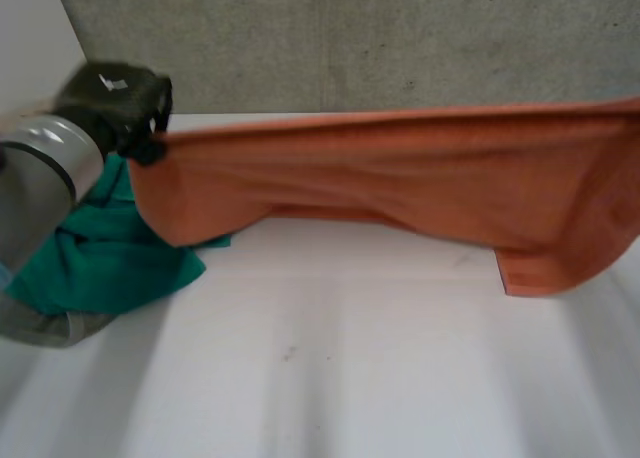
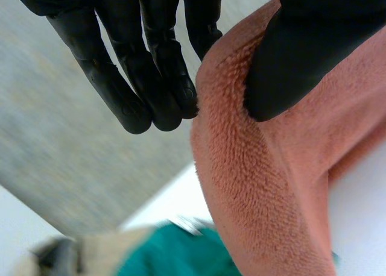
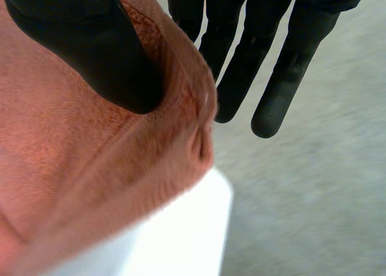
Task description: Fold the laundry.
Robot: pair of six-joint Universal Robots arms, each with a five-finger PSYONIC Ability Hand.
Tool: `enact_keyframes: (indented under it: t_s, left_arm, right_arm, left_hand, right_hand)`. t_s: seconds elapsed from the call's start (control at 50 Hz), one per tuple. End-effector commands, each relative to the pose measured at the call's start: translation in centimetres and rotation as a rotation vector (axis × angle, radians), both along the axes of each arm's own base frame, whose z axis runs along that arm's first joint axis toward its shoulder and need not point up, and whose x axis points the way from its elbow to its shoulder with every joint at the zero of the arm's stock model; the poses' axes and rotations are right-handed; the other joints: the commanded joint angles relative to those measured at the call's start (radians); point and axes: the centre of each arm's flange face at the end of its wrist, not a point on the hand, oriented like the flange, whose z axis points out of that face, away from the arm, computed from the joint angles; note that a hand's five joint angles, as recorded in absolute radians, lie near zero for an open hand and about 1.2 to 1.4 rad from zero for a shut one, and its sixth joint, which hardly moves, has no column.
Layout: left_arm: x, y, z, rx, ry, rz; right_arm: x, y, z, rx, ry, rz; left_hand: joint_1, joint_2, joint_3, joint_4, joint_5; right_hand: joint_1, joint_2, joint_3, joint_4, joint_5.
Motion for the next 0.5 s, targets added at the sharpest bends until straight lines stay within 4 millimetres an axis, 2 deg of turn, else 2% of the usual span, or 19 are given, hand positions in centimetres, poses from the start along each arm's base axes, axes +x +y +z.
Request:
enact_keyframes:
  t_s: [0.02, 0.04, 0.08, 0.1, 0.16, 0.18, 0.24, 0.26, 0.34, 0.4, 0.48, 0.5]
  left_arm:
    - [-2.1, -4.6, -5.6, 0.098, -0.049, -0.021]
    - [-2.5, -5.3, -5.7, 0.083, -0.047, -0.018]
    - [-3.2, -6.7, -5.7, 0.033, -0.04, -0.008]
    - [-3.8, -8.2, -4.7, -0.051, -0.025, 0.013]
    - [-4.8, -10.2, -2.5, -0.194, 0.021, 0.043]
    - [-5.2, -11.1, -0.3, -0.306, 0.067, 0.055]
    - [-5.5, -12.0, 2.7, -0.457, 0.142, 0.078]
    - [-5.6, -12.2, 4.2, -0.533, 0.187, 0.081]
    - [-5.5, -12.2, 6.4, -0.644, 0.271, 0.071]
    - [-5.4, -12.2, 6.1, -0.641, 0.289, 0.057]
    - [-4.2, -12.5, 4.2, -0.569, 0.276, 0.084]
    - [-3.9, -12.4, 3.2, -0.534, 0.264, 0.089]
  right_arm:
    - [2.1, -2.6, -4.7, 0.146, 0.136, 0.08]
    - [2.2, -4.0, -5.2, 0.106, 0.147, 0.052]
    - [2.3, -5.4, -5.4, 0.052, 0.146, 0.022]
    - [2.4, -7.0, -4.9, -0.046, 0.135, -0.015]
    - [2.6, -9.3, -2.7, -0.245, 0.091, -0.068]
    - [2.8, -10.2, -0.6, -0.386, 0.045, -0.095]
    - [3.1, -10.9, 2.5, -0.589, -0.043, -0.11]
    - [3.3, -10.8, 4.6, -0.711, -0.103, -0.107]
    - [3.5, -10.1, 8.5, -0.953, -0.204, -0.075]
    - [3.7, -10.0, 9.1, -1.002, -0.208, -0.059]
    - [4.1, -10.3, 7.3, -0.916, -0.187, -0.024]
    - [4.2, -10.4, 6.7, -0.885, -0.182, -0.016]
  left_hand:
    - [0.237, 0.204, 0.211, 0.201, 0.24]
    - [0.237, 0.204, 0.211, 0.201, 0.24]
    - [0.237, 0.204, 0.211, 0.201, 0.24]
    - [0.237, 0.204, 0.211, 0.201, 0.24]
    - [0.237, 0.204, 0.211, 0.201, 0.24]
    - [0.237, 0.204, 0.211, 0.201, 0.24]
    - [0.237, 0.204, 0.211, 0.201, 0.24]
    - [0.237, 0.204, 0.211, 0.201, 0.24]
    - [0.237, 0.204, 0.211, 0.201, 0.24]
    - [0.237, 0.204, 0.211, 0.201, 0.24]
    - [0.237, 0.204, 0.211, 0.201, 0.24]
    - [0.237, 0.204, 0.211, 0.201, 0.24]
  right_hand:
    - [0.272, 0.219, 0.21, 0.201, 0.217]
    - [0.272, 0.219, 0.21, 0.201, 0.217]
    - [0.272, 0.219, 0.21, 0.201, 0.217]
    - [0.272, 0.219, 0.21, 0.201, 0.217]
    - [0.272, 0.219, 0.21, 0.201, 0.217]
    - [0.272, 0.219, 0.21, 0.201, 0.217]
    - [0.272, 0.219, 0.21, 0.201, 0.217]
    - [0.272, 0.219, 0.21, 0.201, 0.217]
    - [0.272, 0.219, 0.21, 0.201, 0.217]
    - [0.272, 0.219, 0.21, 0.201, 0.217]
    - [0.272, 0.219, 0.21, 0.201, 0.217]
    - [0.272, 0.219, 0.21, 0.201, 0.217]
